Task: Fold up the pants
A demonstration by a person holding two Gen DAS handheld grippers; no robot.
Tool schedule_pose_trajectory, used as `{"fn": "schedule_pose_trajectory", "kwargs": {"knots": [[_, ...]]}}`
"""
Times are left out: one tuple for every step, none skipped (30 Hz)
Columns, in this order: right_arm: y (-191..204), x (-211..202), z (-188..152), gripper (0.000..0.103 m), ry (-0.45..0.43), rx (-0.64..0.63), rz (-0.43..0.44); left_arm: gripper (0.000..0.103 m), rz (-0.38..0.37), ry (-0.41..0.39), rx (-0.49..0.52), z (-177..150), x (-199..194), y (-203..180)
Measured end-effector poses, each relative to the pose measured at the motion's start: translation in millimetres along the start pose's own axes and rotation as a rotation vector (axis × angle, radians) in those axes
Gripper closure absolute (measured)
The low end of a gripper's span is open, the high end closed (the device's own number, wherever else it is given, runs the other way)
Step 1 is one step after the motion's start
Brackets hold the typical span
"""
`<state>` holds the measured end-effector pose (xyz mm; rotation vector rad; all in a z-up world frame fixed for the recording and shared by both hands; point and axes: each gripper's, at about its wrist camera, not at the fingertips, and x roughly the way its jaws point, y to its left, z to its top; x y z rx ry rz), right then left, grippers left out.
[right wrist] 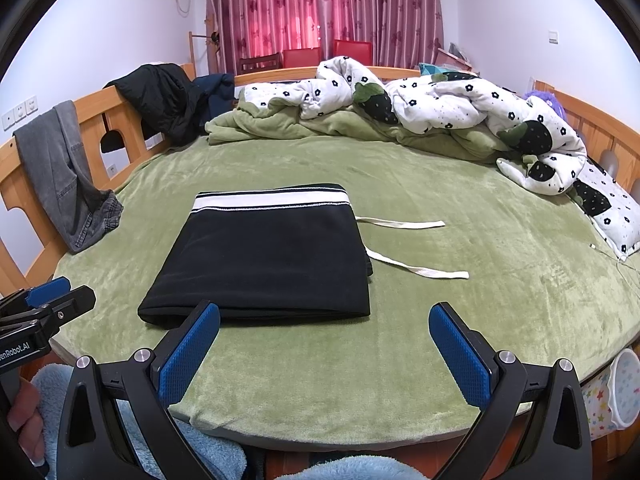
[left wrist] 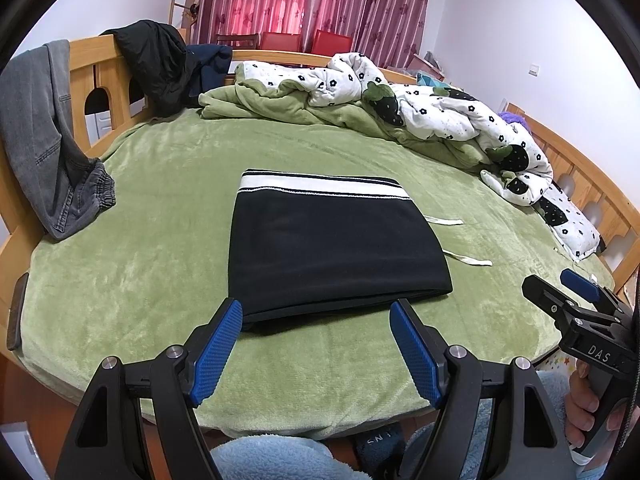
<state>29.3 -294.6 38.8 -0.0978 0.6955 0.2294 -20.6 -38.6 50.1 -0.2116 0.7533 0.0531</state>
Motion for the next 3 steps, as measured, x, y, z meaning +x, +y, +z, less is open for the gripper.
{"fn": "schedule_pose_trajectory", "kwargs": {"knots": [[0.2, 0.0, 0.3, 0.000, 0.000, 0.000, -0.001, 0.028, -0.001, 0.001, 0.002, 0.2, 0.1, 0.4], [0.0, 0.0, 0.2, 0.000, 0.000, 0.000, -0.002, 0.028, -0.005, 0.000, 0.005, 0.0, -0.2, -0.1], [-0.3, -0.2, 0.2, 0.000, 0.000, 0.000, -0.001, 0.028, -0.021, -0.003, 0.017, -0.3, -1.0, -1.7]]}}
